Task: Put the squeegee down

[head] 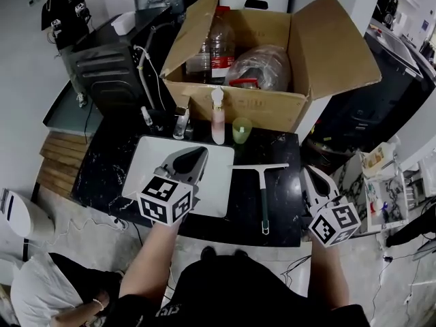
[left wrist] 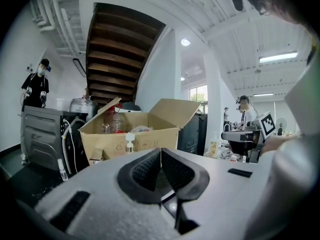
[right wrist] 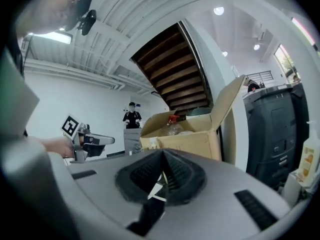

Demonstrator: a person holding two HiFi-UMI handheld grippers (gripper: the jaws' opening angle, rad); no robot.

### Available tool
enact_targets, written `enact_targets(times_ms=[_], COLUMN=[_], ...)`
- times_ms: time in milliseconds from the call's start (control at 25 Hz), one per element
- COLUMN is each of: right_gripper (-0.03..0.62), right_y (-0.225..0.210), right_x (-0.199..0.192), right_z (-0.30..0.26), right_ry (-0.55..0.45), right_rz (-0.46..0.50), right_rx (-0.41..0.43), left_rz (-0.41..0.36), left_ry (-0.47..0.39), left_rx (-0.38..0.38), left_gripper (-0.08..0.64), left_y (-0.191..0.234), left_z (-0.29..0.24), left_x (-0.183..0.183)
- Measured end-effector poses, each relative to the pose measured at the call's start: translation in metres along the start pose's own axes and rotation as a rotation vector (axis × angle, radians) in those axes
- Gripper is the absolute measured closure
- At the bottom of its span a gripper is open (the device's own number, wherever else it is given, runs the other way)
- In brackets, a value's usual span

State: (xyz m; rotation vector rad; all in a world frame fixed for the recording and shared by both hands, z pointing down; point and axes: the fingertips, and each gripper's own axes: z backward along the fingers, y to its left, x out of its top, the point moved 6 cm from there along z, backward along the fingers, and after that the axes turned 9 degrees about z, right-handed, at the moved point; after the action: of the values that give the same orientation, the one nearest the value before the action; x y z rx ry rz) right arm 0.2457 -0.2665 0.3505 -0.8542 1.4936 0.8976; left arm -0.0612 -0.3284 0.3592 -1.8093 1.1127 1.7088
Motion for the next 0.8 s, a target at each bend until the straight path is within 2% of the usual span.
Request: enact_targets(times_ms=[800], right_gripper=[0.589], right_y=[0.010], right_x=[-0.011], right_z=[-0.003], right_ry=[0.025], right_rz=[-0.017], right_rx=[0.045], left_rz=[0.011], left_ry=[0.027], left_rx=[0.000], left_gripper=[0.549], left_y=[-0.009], left_z=[0.000], left_x=[-0.012])
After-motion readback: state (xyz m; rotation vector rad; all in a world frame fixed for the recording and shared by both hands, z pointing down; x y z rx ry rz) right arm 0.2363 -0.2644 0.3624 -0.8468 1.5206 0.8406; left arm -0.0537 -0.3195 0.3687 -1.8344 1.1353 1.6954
